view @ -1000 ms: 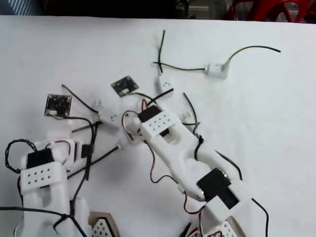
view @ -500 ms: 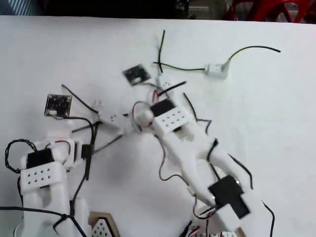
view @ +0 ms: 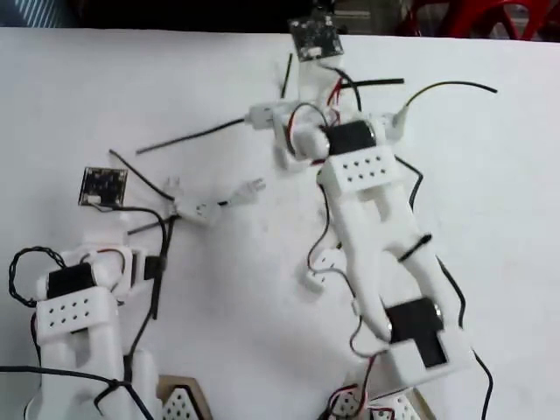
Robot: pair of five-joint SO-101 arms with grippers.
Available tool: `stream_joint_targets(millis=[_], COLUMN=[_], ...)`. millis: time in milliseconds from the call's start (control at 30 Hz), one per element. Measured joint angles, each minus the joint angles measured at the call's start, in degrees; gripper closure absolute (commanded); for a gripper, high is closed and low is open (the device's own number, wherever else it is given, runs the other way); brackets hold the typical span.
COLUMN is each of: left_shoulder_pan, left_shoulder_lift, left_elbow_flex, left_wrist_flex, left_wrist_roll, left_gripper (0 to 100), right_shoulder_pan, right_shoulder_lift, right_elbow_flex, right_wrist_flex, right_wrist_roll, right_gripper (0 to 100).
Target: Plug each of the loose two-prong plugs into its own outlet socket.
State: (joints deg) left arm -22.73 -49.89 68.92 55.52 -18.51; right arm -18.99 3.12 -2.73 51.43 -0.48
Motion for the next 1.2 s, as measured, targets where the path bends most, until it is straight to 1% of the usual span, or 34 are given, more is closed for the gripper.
stream_joint_targets(millis=[100, 200, 267, 400, 533, 667, 767, 867, 1033, 1200], left_shoulder_pan=[0.00, 0.00, 0.00, 0.00, 0.00, 0.00, 0.00, 0.00, 0.00, 0.00], left_shoulder_lift=[0.00, 0.00, 0.00, 0.00, 0.00, -0.09, -0.09, -0.09, -0.09, -0.09], left_elbow_flex=[0.00, 0.00, 0.00, 0.00, 0.00, 0.44, 0.97, 1.05, 1.05, 1.05], left_wrist_flex=[0.00, 0.00, 0.00, 0.00, 0.00, 0.00, 0.00, 0.00, 0.00, 0.00], left_wrist_roll=[0.00, 0.00, 0.00, 0.00, 0.00, 0.00, 0.00, 0.00, 0.00, 0.00], left_gripper=[66, 66, 66, 66, 66, 66, 66, 66, 66, 66], right_shoulder_pan=[1.14, 0.79, 0.70, -0.18, -0.62, -0.35, 0.00, 0.35, 0.09, -0.97], right_shoulder_lift=[8.18, 15.38, 19.16, 23.38, 24.09, 24.09, 24.97, 28.04, 36.13, 40.53], right_elbow_flex=[-5.98, -12.75, -18.37, -29.10, -36.22, -39.65, -39.74, -39.03, -38.95, -38.95], right_wrist_flex=[-1.05, -0.44, 1.93, 9.85, 19.08, 27.96, 31.91, 32.79, 30.86, 26.02], right_wrist_roll=[0.00, 0.00, 0.00, 0.00, 0.00, 0.00, 0.00, 0.00, 0.00, 0.00], right_gripper=[96.7, 87.9, 83.4, 82.9, 82.8, 82.7, 82.5, 82.0, 74.1, 74.0])
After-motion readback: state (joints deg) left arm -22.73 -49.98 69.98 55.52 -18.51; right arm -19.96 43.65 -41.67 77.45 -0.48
